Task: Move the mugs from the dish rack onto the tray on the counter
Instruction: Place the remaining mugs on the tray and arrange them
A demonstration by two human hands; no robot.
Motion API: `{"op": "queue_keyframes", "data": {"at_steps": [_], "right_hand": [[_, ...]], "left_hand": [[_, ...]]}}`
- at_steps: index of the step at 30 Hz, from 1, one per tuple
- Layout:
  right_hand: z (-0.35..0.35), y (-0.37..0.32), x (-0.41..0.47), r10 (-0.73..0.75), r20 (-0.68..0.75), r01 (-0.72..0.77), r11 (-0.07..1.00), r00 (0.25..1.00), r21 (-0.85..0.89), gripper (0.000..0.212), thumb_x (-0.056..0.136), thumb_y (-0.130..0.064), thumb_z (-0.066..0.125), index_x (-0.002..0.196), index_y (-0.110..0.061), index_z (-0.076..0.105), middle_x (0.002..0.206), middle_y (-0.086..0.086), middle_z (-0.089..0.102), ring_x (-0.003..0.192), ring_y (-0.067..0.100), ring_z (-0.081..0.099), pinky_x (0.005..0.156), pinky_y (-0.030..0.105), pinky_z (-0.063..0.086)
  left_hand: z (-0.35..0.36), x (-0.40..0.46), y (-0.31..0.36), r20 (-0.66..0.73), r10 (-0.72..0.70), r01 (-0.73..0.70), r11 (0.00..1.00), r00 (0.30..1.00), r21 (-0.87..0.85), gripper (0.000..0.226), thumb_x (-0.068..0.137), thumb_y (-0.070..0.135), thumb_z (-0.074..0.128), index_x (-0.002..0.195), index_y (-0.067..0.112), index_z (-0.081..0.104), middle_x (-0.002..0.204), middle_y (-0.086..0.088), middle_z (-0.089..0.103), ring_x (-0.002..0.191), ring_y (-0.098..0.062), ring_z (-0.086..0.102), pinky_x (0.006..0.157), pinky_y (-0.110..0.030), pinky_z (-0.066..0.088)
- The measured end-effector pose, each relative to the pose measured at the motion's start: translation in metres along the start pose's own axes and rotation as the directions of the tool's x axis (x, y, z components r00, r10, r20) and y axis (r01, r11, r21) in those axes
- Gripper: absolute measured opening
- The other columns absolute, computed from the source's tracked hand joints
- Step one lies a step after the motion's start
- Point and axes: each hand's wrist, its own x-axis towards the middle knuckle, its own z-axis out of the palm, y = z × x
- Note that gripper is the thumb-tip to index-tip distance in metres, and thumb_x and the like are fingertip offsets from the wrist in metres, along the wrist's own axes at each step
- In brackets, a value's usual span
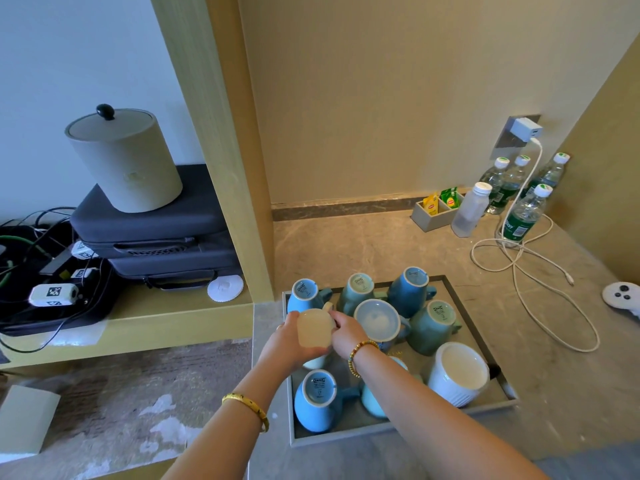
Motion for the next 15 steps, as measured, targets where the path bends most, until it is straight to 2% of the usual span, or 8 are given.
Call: {"op": "queue_keyframes", "data": {"at_steps": [2,5,8,11,15], "right_hand": [[0.001,0.001,-0.001,0.009,-0.013,-0.009,1.0,1.0,-0.002,0.04,0.095,-0.005,0.035,0.132,-0.013,0.047,0.127,0.015,0.056,0.116,0.029,0.052,0.096,0.034,0.043],[0.003,0.002,-0.003,0.015,-0.039,-0.015,1.0,0.999,-0.001,0.036,0.095,-0.005,0.038,0.129,-0.01,0.049,0.125,0.015,0.057,0.116,0.029,0.053,0.095,0.033,0.043],[0.007,0.004,-0.006,0.006,-0.045,-0.004,0.999,0.999,0.053,0.034,0.093,-0.002,0.039,0.124,-0.008,0.052,0.122,0.016,0.058,0.112,0.028,0.053,0.087,0.027,0.041],[0.009,0.005,-0.007,-0.007,-0.05,0.011,0.997,0.999,0.075,0.033,0.092,0.0,0.04,0.122,-0.006,0.053,0.122,0.017,0.057,0.113,0.028,0.052,0.093,0.03,0.042],[0.006,0.005,-0.01,-0.016,-0.046,0.019,0.998,0.999,0.065,0.032,0.092,-0.002,0.042,0.122,-0.006,0.053,0.122,0.016,0.058,0.113,0.027,0.052,0.093,0.03,0.041]], "left_hand": [[-0.004,0.001,0.0,0.079,0.021,-0.025,0.999,0.997,0.048,0.089,0.073,0.042,0.073,0.14,0.019,0.019,0.132,-0.006,0.046,0.115,-0.021,0.049,0.086,-0.026,0.041],[-0.009,0.002,-0.002,0.13,0.065,-0.073,0.995,0.989,0.061,0.085,0.076,0.036,0.073,0.14,0.022,0.02,0.135,-0.008,0.046,0.115,-0.021,0.048,0.088,-0.028,0.039],[-0.016,0.005,-0.005,0.157,0.07,-0.087,0.991,0.985,0.103,0.089,0.077,0.034,0.072,0.146,0.021,0.016,0.143,-0.008,0.039,0.126,-0.025,0.042,0.098,-0.033,0.037],[-0.02,0.008,-0.011,0.179,0.059,-0.083,0.988,0.982,0.127,0.095,0.078,0.036,0.072,0.149,0.023,0.01,0.149,-0.007,0.032,0.132,-0.025,0.036,0.106,-0.037,0.032],[-0.017,0.008,-0.014,0.156,0.067,-0.089,0.986,0.986,0.142,0.096,0.078,0.038,0.072,0.149,0.026,0.009,0.149,-0.006,0.033,0.132,-0.025,0.037,0.105,-0.036,0.033]]}}
